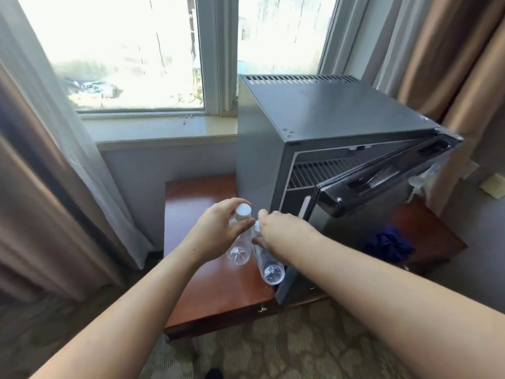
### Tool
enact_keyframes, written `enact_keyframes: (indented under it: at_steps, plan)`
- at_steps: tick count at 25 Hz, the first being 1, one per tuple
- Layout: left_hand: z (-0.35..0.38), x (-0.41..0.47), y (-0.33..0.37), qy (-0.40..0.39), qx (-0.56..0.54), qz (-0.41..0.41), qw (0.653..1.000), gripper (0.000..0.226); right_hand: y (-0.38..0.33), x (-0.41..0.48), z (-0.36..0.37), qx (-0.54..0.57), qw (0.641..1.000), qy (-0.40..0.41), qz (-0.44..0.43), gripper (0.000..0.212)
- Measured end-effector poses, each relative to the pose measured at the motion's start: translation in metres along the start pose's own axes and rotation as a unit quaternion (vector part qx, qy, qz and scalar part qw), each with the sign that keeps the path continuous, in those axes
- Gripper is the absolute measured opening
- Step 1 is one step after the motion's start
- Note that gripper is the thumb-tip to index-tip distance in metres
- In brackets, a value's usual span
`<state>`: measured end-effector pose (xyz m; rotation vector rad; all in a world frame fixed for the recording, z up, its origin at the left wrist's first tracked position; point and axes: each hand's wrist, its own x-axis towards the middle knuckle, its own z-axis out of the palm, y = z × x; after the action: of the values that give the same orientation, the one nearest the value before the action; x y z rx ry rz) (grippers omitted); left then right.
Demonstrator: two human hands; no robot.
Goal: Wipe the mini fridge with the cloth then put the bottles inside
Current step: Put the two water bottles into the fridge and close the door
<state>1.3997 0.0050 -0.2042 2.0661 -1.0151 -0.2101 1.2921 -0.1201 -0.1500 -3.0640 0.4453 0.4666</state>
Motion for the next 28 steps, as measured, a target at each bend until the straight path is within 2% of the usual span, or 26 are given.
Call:
enact_keyframes:
  at_steps: [4,6,8,10,13,16,18,20,23,25,28]
  plan:
    - [0.013,-0.016,0.028,0.004,0.000,0.000,1.000,0.031,0.015,-0.072,0.009,0.063,0.993,0.098,0.010,0.041]
    - [0.034,-0.031,0.041,-0.002,-0.009,0.010,1.000,0.030,0.023,-0.104,0.026,0.046,0.990,0.132,-0.017,0.039]
    - [0.061,-0.046,0.057,-0.020,-0.006,0.041,0.999,0.026,0.034,-0.133,0.040,0.014,0.990,0.141,-0.030,0.041]
    - [0.086,-0.054,0.073,-0.038,0.006,0.053,0.998,0.025,0.048,-0.154,0.052,0.027,0.988,0.149,-0.007,0.042]
    - [0.114,-0.058,0.090,-0.043,0.013,0.051,0.998,0.029,0.067,-0.179,0.064,0.083,0.980,0.177,0.027,0.039]
    - [0.135,-0.060,0.105,-0.081,0.034,0.049,0.995,0.029,0.076,-0.195,0.075,0.146,0.974,0.168,0.047,0.038]
    - [0.137,-0.049,0.112,-0.102,0.049,0.037,0.993,0.037,0.081,-0.187,0.074,0.178,0.967,0.167,0.076,0.035]
    - [0.140,-0.027,0.112,-0.092,0.049,0.021,0.994,0.047,0.091,-0.165,0.073,0.245,0.944,0.185,0.122,0.030]
    - [0.157,0.010,0.099,-0.090,0.054,-0.001,0.995,0.040,0.102,-0.126,0.084,0.384,0.873,0.213,0.212,0.027]
    - [0.171,0.036,0.085,-0.088,0.035,-0.006,0.995,0.034,0.112,-0.096,0.092,0.424,0.840,0.219,0.258,0.025]
    - [0.195,0.083,0.057,-0.076,-0.025,-0.019,0.997,0.030,0.139,-0.045,0.090,0.449,0.809,0.229,0.301,0.024]
